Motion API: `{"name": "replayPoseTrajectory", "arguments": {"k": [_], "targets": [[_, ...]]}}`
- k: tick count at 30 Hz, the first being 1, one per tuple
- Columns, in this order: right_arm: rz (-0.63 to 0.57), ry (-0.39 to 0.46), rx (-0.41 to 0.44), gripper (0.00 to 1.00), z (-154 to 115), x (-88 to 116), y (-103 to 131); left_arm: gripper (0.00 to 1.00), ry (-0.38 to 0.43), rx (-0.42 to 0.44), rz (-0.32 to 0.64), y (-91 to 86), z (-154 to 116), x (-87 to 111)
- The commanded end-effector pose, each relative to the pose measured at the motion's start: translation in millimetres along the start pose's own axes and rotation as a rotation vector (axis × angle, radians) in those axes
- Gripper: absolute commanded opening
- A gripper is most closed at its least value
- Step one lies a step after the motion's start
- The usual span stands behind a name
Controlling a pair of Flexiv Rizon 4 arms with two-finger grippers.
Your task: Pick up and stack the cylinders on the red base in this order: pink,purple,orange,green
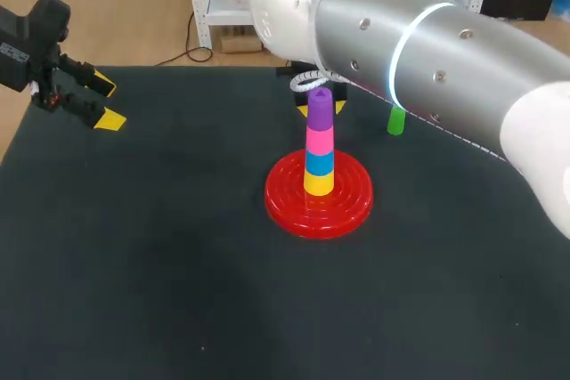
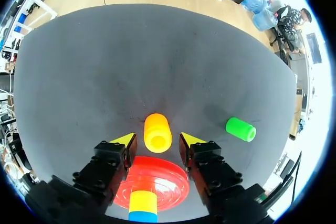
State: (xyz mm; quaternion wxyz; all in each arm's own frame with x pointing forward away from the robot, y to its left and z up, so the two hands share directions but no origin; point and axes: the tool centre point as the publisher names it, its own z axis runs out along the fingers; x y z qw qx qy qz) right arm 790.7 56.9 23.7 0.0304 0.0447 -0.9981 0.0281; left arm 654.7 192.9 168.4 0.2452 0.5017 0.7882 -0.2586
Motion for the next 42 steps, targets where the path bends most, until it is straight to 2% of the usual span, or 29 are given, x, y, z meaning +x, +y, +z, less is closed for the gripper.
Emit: {"name": "replayPoseTrajectory", "arguments": {"k": [1, 7, 9, 10, 11, 20, 24, 32, 36, 42], "targets": [[0.003, 0.13, 0.003, 0.52, 2, -12, 2, 1.0, -0.002, -0.002, 0.001, -0.4, 0, 0.7], [0.012, 0.132, -0.002, 0.46, 4, -14, 0, 1.0, -0.002, -0.002, 0.001, -0.4, 0, 0.7], [0.012, 0.131, -0.003, 0.22, 4, -14, 0, 1.0, -0.002, -0.002, 0.001, -0.4, 0, 0.7], [0.013, 0.13, -0.004, 0.05, 4, -15, 0, 1.0, -0.002, -0.002, 0.001, -0.4, 0, 0.7], [0.014, 0.129, -0.006, 0.0, 3, -15, -1, 1.0, -0.002, -0.002, 0.001, -0.4, 0, 0.7], [-0.003, 0.098, -0.008, 0.0, -32, -10, 1, 1.0, -0.002, -0.002, 0.001, -0.4, 0, 0.7], [-0.025, 0.072, -0.003, 0.0, -67, -4, 1, 1.0, -0.002, -0.002, 0.001, -0.4, 0, 0.7], [-0.095, -0.027, -0.012, 0.0, -163, 9, -2, 1.0, -0.002, -0.002, 0.001, -0.4, 0, 0.7], [-0.124, -0.078, -0.021, 0.0, -195, 25, -1, 1.0, -0.002, -0.002, 0.001, -0.4, 0, 0.7], [-0.167, -0.102, -0.025, 0.0, -228, 54, 0, 1.0, -0.002, -0.002, 0.001, -0.4, 0, 0.7]]}}
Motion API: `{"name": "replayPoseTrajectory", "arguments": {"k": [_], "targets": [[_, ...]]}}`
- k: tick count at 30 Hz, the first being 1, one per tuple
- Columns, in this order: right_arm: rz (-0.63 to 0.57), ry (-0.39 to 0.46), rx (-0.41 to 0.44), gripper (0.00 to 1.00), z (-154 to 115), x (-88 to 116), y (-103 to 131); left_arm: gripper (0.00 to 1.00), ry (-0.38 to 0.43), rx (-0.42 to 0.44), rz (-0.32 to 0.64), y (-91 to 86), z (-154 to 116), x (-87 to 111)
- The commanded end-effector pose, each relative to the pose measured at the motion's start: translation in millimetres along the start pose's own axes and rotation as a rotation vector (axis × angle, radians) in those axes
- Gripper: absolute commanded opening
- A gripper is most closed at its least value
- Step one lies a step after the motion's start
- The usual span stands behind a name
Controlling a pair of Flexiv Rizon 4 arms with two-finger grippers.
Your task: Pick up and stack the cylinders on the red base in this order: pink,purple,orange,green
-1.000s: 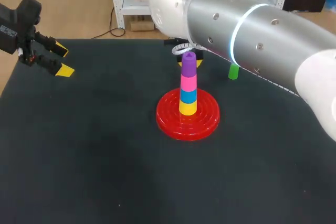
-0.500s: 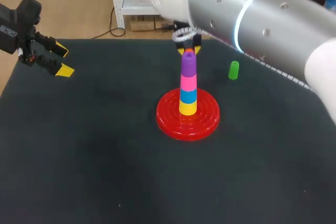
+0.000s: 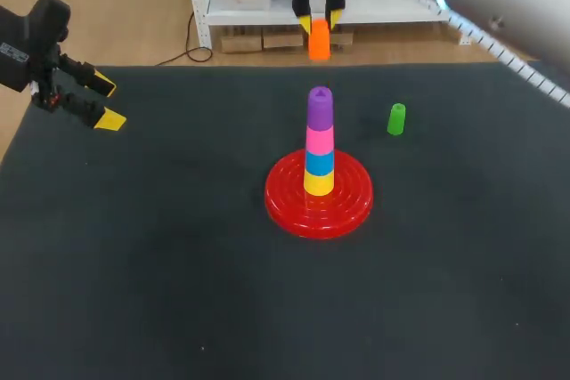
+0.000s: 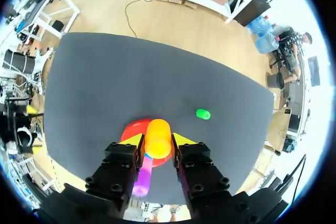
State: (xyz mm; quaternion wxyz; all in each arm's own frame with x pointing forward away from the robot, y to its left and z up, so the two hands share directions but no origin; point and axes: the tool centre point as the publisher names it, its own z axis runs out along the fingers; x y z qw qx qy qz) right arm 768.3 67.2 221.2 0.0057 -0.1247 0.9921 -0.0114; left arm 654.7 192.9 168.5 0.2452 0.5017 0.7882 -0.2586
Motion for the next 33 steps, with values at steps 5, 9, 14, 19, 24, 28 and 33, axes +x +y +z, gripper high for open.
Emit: {"name": "replayPoseTrajectory", "arguments": {"k": [5, 9, 14, 19, 24, 28, 33], "targets": [[-0.053, -0.042, -0.022, 0.0, -55, 37, 8, 1.0, -0.002, -0.002, 0.001, -0.4, 0, 0.7], [-0.091, -0.052, -0.04, 0.0, -61, 50, 16, 1.0, -0.002, -0.002, 0.001, -0.4, 0, 0.7], [-0.18, -0.065, -0.033, 0.0, -55, 66, 28, 1.0, -0.002, -0.002, 0.001, -0.4, 0, 0.7], [-0.245, -0.069, -0.007, 0.0, -43, 73, 33, 1.0, -0.002, -0.002, 0.001, -0.4, 0, 0.7], [-0.245, -0.069, -0.007, 0.0, -43, 73, 33, 1.0, -0.002, -0.002, 0.001, -0.4, 0, 0.7], [-0.245, -0.069, -0.007, 0.0, -43, 73, 33, 1.0, -0.002, -0.002, 0.001, -0.4, 0, 0.7], [-0.245, -0.069, -0.007, 0.0, -43, 73, 33, 1.0, -0.002, -0.002, 0.001, -0.4, 0, 0.7]]}}
